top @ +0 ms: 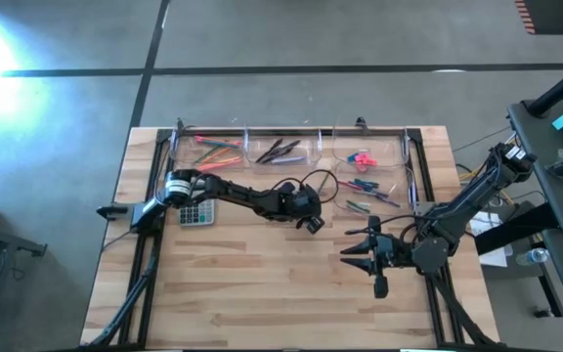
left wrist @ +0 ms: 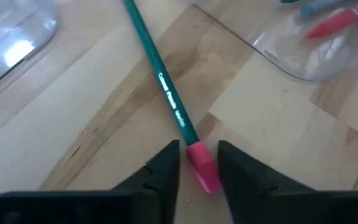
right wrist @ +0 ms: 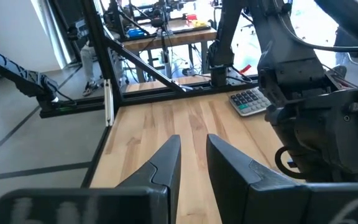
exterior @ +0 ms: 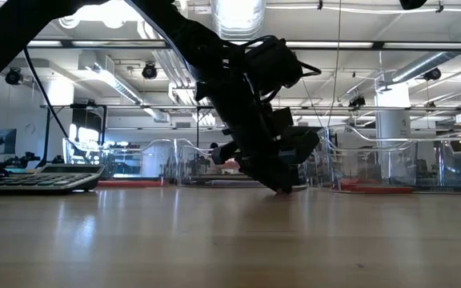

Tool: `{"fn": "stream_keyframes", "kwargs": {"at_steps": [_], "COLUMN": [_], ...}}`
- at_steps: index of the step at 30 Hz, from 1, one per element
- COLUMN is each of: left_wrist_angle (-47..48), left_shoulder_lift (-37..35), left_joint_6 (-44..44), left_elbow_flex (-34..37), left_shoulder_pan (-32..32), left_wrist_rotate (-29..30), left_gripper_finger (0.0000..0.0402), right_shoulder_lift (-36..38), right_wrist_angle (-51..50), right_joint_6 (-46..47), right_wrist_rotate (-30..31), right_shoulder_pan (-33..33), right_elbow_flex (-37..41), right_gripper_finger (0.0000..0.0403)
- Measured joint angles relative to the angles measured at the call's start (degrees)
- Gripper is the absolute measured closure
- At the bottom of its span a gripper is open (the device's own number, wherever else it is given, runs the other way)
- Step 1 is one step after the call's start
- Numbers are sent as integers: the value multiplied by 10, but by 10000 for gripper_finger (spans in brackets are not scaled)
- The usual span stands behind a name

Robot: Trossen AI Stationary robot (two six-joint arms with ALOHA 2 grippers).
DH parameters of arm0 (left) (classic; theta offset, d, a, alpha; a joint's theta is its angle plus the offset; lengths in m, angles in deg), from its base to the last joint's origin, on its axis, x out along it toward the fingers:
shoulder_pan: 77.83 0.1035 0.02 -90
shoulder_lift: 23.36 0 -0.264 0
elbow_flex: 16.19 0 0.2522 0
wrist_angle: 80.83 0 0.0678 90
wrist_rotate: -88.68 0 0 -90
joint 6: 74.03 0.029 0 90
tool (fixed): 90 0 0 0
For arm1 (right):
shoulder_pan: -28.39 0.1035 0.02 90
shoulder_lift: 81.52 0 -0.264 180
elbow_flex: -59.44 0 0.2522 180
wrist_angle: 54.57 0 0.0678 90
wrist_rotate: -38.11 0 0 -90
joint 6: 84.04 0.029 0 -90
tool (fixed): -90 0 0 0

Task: Sort crayons/erasers/pens/pencils in bins
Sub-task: Put the green pencil into the top left transparent bin

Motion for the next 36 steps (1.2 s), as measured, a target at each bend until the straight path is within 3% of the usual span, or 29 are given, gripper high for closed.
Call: {"fn": "stream_keyframes", "kwargs": {"at_steps": [5,12,17,23,32,36], "left_wrist_angle": [29,118,216,295,294,376], "left_shoulder_lift": [-2,-24,-74,-176,-400,-507], "left_joint_6": [-28,-40,-60,-94,-41,-11], "left_elbow_flex": [2,5,23,68,173,219], "left_shoulder_pan": [0,-7,-26,-48,-98,-80], "left_wrist_rotate": [0,4,48,97,128,142], "left_gripper_finger": [383,390,390,390,391,391], "right_shoulder_lift": [0,0,0,0,0,0], "right_wrist_angle": [0,0,0,0,1,1], "right_joint_6": [0,10,10,10,9,9], "right_wrist_rotate": [0,-1,-1,-2,-1,0], "right_shoulder_pan": [0,2,3,3,3,3], "right_elbow_flex": [0,0,0,0,0,0], "right_gripper_finger": [335,335,335,335,335,335]}}
